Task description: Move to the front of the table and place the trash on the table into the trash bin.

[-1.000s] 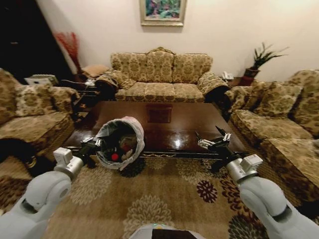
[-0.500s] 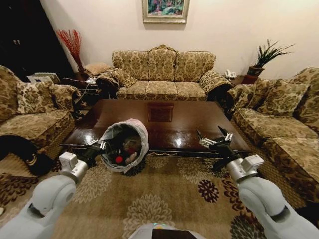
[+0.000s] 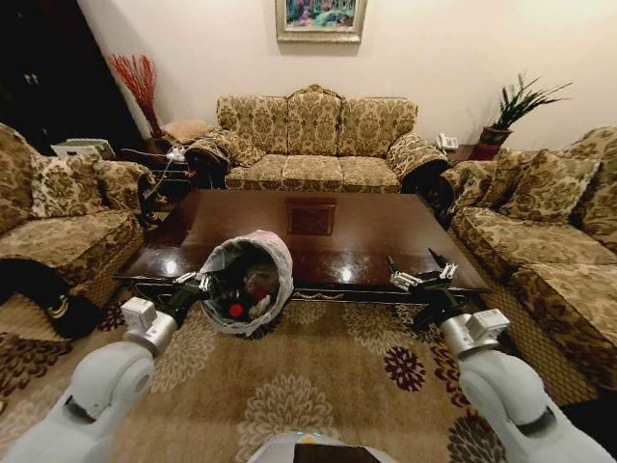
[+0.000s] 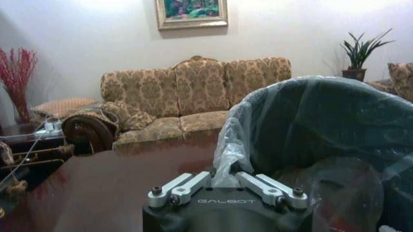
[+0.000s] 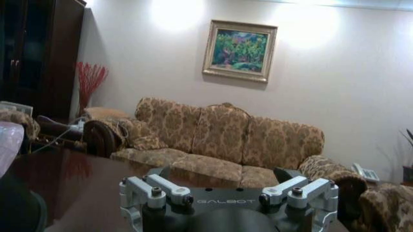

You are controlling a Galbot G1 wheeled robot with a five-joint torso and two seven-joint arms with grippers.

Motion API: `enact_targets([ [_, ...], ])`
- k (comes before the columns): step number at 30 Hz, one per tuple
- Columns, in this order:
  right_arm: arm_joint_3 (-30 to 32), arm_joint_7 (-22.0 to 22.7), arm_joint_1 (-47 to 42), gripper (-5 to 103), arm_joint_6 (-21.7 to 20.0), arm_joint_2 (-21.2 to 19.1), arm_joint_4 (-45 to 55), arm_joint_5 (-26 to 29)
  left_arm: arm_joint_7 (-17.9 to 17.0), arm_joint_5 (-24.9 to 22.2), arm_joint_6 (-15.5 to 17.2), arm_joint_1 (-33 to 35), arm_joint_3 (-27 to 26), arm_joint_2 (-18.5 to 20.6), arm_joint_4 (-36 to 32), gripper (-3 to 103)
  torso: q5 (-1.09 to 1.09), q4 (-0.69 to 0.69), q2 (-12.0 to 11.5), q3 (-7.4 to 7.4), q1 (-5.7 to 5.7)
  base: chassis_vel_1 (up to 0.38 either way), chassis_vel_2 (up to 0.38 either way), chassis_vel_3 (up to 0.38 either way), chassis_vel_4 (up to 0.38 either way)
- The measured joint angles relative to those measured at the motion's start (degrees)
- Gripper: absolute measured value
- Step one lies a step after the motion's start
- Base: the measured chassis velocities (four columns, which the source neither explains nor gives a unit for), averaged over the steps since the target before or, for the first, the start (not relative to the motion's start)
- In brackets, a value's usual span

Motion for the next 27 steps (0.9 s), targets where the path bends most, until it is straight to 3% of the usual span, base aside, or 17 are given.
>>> enact_targets([
  [17,-1.2,-2.8,-0.5,100,2.8,1.4,-1.9,-3.6,0.0,0.3,0.0,0.3,0.0,0.3,0.3,2,0.0,0.0,-4.1,-2.24,-1.87,0.01,0.012,-0.011,-0.012],
  [27,-1.4,-2.9,-0.6,100,2.3,1.2,-2.3,-4.4,0.0,0.2,0.0,-0.4,0.1,1.1,0.5,2,0.01,0.0,-6.8,-3.82,-2.92,0.193,0.184,-0.184,-0.175],
])
